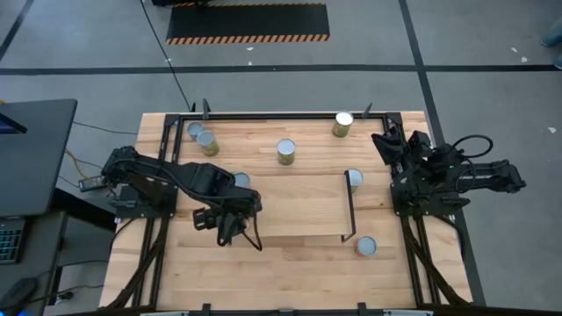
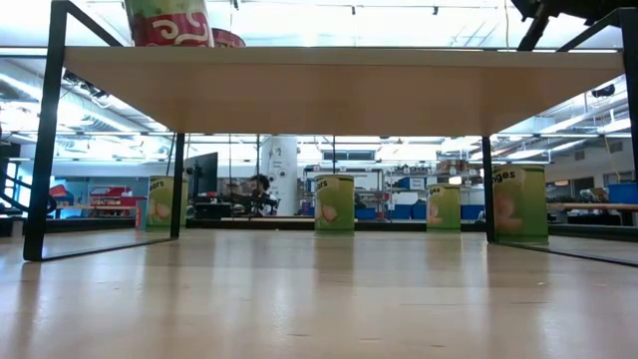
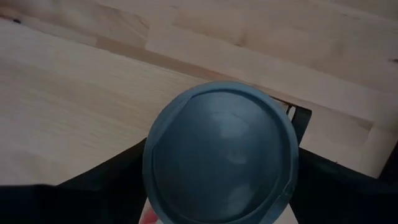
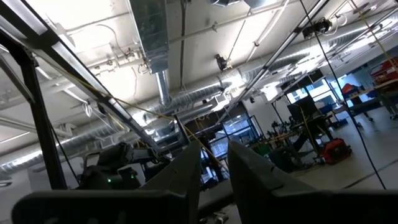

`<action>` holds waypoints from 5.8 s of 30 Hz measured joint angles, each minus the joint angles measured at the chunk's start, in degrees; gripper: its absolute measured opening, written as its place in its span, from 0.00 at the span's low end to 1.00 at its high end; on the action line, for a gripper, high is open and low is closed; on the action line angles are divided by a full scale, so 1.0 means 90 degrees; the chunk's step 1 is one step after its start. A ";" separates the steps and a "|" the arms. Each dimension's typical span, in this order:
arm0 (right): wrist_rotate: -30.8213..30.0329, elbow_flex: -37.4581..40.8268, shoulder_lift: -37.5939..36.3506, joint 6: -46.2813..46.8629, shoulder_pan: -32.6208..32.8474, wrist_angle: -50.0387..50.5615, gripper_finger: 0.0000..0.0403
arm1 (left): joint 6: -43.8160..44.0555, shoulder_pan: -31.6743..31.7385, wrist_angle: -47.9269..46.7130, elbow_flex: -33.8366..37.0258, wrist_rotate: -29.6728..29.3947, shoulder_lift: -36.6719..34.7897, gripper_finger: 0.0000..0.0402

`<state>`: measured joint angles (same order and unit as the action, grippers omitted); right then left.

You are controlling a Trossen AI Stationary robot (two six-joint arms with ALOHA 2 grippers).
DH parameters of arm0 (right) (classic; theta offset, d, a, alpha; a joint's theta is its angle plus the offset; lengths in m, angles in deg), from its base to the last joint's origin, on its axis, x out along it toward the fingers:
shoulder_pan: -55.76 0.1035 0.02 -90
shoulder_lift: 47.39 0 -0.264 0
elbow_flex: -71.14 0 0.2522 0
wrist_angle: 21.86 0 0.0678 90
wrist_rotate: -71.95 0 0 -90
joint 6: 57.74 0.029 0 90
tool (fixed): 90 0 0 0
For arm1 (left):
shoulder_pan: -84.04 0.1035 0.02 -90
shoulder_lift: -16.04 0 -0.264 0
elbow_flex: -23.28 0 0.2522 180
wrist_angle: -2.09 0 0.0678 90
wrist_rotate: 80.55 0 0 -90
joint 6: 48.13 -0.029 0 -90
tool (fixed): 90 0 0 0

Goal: Pick and place cans onto a shelf
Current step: Put the canned spaghetti sauce on the shelf aligned with the canned mixed fruits, then put the bottom right large canned oranges on the shelf

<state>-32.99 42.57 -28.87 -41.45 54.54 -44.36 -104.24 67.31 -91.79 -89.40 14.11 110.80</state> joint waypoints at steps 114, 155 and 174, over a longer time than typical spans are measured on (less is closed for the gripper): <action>0.0006 0.0005 0.0192 0.0196 0.0000 0.0014 0.36 | 0.3379 0.0437 -0.0037 -0.0002 0.0127 0.0010 0.97; 0.0863 -0.3001 0.1085 -0.0097 0.0602 0.7185 0.25 | 1.2530 -0.0695 0.0104 -0.1174 -0.2967 0.0096 0.24; 0.0789 -0.3988 0.1693 0.0188 0.0806 0.9849 0.25 | 1.2629 -0.0782 0.0079 -0.0292 -0.2265 0.0095 0.02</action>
<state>-25.89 6.68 -13.63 -39.76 61.80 44.28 9.42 60.27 -91.08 -92.03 -6.28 111.66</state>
